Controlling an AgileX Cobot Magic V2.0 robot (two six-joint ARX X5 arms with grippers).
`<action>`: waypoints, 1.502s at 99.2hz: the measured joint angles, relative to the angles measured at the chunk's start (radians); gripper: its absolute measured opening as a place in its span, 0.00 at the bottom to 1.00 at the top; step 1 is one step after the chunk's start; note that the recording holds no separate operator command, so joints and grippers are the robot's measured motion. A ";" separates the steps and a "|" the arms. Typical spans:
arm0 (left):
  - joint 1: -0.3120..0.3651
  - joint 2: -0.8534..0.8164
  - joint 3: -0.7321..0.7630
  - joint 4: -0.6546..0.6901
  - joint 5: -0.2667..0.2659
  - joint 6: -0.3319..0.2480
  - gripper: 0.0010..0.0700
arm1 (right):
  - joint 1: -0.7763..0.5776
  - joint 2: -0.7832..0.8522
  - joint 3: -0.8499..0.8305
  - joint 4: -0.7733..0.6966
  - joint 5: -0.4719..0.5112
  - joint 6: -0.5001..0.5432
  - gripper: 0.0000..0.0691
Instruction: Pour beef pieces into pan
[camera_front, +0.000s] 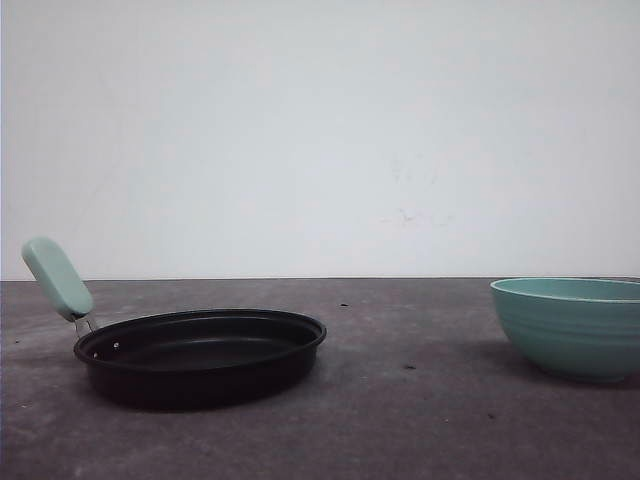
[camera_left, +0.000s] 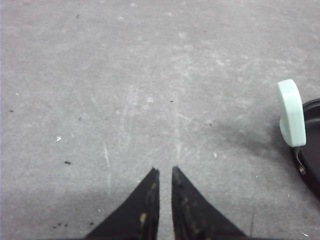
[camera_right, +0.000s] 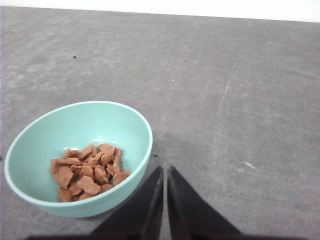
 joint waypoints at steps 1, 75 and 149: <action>0.000 0.000 0.000 0.000 0.000 0.000 0.01 | 0.000 0.000 0.000 0.000 0.000 0.000 0.02; 0.000 0.000 0.000 0.000 0.000 0.000 0.01 | 0.000 0.000 0.000 0.000 0.000 0.000 0.02; 0.000 0.000 0.000 0.000 0.000 0.000 0.01 | 0.000 0.000 0.000 0.038 0.004 0.001 0.02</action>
